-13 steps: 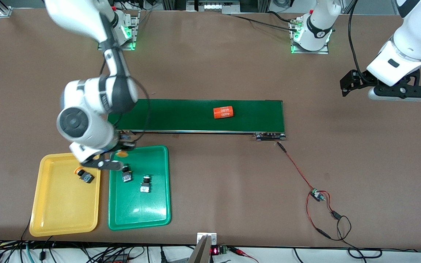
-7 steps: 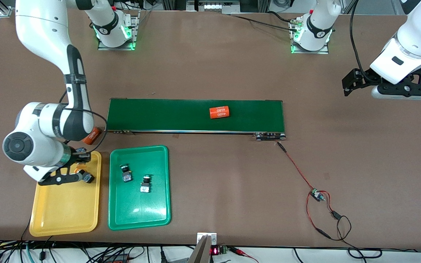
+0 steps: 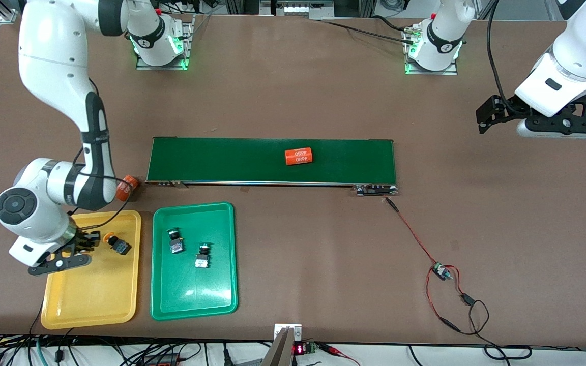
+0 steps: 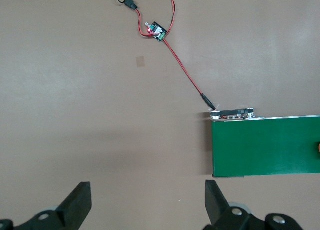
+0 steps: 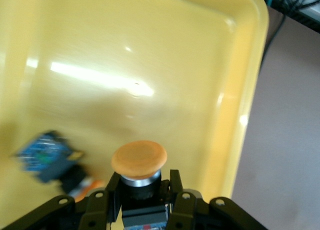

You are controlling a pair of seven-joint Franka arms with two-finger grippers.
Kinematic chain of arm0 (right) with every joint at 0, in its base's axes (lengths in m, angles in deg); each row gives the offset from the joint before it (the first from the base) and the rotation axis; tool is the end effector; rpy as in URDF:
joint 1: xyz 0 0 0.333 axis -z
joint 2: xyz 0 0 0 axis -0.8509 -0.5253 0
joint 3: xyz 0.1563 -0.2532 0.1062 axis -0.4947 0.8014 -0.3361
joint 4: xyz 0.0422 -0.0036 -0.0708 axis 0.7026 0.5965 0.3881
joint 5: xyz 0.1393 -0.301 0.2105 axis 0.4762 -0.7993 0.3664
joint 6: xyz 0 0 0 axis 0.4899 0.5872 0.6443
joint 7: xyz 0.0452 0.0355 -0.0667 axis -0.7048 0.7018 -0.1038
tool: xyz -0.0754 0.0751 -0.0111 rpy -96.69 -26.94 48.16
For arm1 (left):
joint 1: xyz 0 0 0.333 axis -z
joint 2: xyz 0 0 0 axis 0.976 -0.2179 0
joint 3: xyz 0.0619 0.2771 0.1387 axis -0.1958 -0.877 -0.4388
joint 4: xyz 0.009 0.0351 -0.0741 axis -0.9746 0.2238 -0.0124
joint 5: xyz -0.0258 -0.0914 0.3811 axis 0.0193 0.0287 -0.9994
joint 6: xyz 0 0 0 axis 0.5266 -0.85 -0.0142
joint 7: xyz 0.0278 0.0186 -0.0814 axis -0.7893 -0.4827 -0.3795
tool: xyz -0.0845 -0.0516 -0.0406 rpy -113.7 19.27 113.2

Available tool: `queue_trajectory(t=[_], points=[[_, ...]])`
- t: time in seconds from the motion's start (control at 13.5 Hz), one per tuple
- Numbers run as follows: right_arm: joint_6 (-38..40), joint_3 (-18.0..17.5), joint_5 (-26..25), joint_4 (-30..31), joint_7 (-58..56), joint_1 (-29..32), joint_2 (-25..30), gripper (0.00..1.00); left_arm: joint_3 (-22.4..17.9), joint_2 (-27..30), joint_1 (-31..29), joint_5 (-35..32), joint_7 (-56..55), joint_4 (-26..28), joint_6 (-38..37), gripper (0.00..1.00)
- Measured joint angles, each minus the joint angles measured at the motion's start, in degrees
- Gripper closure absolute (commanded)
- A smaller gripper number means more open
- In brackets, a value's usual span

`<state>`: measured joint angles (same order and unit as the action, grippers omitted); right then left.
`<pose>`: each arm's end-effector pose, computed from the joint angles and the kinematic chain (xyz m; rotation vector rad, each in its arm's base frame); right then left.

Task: Sort buttons by color to trays
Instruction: 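Lower and release the yellow button into the yellow tray with the right gripper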

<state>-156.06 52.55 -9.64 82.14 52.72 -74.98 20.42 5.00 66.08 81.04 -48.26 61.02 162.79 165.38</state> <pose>0.7449 -0.0636 0.2432 2.8299 0.4243 0.1596 0.5436 -0.0860 0.5961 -3.0887 0.0670 -0.0392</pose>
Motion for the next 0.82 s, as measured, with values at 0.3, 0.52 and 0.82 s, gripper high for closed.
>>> queue_trajectory(t=[0.3, 0.52, 0.82], points=[[-4.71, -0.38, 0.21, -0.03, -1.45, 2.93, -2.99, 1.0, 0.01, 0.0, 0.02, 0.0, 0.0, -0.01, -0.01, 0.0], [-3.58, -2.34, 1.59, 0.0, -1.43, 3.15, -3.24, 1.0, 0.2, 0.0, 0.07, 0.0, 0.0, -0.01, -0.01, 0.0], [0.28, -3.5, 5.73, -0.34, -1.41, 4.28, -3.15, 0.0, 0.24, 0.0, 0.09, 0.0, 0.0, -0.02, -0.03, 0.0]])
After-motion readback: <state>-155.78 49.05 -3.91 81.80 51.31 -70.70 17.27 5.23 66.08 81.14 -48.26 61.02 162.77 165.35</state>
